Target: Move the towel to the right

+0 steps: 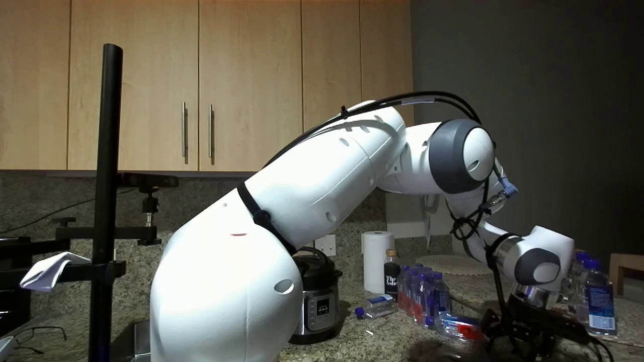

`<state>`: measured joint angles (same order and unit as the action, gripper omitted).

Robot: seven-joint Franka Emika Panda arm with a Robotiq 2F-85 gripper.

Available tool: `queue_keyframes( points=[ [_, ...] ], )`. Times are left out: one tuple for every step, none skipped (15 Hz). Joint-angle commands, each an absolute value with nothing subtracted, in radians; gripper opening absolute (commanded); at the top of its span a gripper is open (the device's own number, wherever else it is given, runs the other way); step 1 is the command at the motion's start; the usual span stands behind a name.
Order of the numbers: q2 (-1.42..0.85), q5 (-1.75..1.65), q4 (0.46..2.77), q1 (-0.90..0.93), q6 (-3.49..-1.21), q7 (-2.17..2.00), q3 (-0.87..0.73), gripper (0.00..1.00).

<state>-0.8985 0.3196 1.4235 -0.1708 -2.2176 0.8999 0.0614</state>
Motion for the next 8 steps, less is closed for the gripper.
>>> queue_keyframes(
  points=[
    [-0.952,0.282,1.354,-0.188,-2.250,0.826,0.075,1.00],
    [-0.959,0.279,1.346,-0.190,-2.260,0.821,0.078,1.00],
    [-0.964,0.274,1.339,-0.191,-2.266,0.814,0.079,1.00],
    [-0.963,0.268,1.342,-0.192,-2.277,0.812,0.081,1.00],
    [-0.959,0.264,1.349,-0.191,-2.291,0.815,0.081,1.00],
    [-0.956,0.257,1.357,-0.190,-2.302,0.817,0.080,1.00],
    [-0.953,0.251,1.364,-0.189,-2.314,0.818,0.079,1.00],
    [-0.950,0.242,1.372,-0.190,-2.320,0.820,0.079,0.97]
  ],
)
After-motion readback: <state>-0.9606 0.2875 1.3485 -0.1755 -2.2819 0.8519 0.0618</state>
